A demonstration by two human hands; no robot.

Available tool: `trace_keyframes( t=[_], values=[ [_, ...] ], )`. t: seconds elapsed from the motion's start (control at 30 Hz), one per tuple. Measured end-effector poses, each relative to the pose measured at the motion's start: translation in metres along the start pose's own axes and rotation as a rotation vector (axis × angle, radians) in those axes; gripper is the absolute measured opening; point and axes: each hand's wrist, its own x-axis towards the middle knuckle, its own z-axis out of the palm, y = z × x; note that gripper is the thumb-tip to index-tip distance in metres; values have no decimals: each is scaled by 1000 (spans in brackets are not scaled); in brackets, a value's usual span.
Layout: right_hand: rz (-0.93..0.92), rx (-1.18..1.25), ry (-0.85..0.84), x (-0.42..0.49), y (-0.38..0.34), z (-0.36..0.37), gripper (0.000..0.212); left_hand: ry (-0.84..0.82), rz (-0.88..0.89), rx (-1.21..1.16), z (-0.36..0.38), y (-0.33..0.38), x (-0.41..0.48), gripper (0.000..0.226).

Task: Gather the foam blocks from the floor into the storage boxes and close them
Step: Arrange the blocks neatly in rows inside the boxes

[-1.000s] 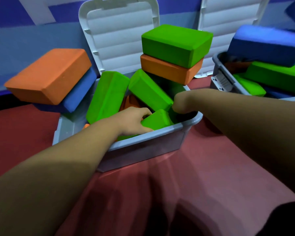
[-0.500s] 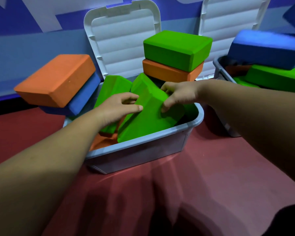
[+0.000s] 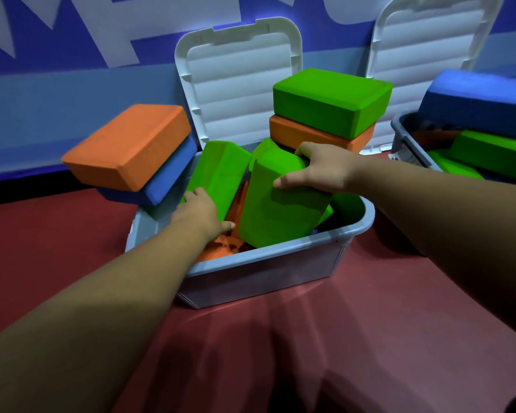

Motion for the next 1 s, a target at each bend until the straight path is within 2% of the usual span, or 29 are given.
trace_keyframes(
  t=[0.17,0.23,0.37,0.43,0.87,1.0],
  values=[
    [8,-13,8,0,6,3,65,42,39,-12,-2,-1,8,83],
    [14,-7,11,0,9,2,64,10,34,-17,-1,-5,10,93],
    [13,-4,13,-1,12,1,62,-92,-66,43,15,-16,11,136],
    [2,-18,23,0,13,3,65,-80,-48,64,19,-18,11,137],
    [-43,-58,37,6,19,10,65,136,102,90,-35,5,-32,93],
    [-57,-76,28,13,15,19,71,257,112,86,-61,5,-47,77]
  ],
)
